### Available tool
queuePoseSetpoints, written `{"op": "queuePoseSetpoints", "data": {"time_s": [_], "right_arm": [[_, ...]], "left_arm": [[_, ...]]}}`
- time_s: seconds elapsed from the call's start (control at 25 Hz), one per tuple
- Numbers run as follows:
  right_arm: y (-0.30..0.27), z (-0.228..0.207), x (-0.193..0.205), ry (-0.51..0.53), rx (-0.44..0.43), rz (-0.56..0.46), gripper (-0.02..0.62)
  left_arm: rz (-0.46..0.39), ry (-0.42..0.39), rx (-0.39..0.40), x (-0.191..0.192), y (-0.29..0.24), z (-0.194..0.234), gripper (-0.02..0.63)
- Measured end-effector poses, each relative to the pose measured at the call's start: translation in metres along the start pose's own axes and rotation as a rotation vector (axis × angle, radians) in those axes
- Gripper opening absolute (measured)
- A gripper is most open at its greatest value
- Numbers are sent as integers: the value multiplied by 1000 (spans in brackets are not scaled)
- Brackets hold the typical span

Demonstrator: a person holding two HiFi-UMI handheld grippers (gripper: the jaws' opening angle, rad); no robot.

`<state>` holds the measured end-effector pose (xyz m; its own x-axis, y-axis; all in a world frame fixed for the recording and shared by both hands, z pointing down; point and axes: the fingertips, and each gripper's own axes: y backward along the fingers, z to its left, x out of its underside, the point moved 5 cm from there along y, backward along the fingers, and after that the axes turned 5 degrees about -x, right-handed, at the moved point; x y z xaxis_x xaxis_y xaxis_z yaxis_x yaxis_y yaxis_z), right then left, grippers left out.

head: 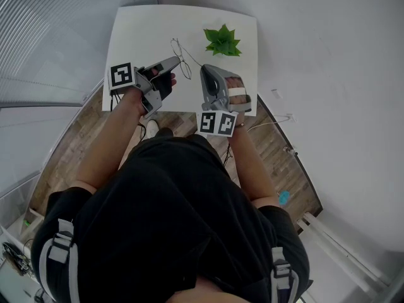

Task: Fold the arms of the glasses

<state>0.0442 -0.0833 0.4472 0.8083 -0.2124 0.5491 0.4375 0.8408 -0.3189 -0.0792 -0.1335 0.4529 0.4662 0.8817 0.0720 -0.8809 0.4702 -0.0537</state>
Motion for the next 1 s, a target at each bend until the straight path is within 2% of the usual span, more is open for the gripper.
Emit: {"op": "queuePoseSetpoints", "data": {"time_s": [1.0], "right_arm": [[-1, 32, -11, 136, -182, -89, 64]], "left_arm": [[-2, 0, 58, -1, -1, -6, 12]]}}
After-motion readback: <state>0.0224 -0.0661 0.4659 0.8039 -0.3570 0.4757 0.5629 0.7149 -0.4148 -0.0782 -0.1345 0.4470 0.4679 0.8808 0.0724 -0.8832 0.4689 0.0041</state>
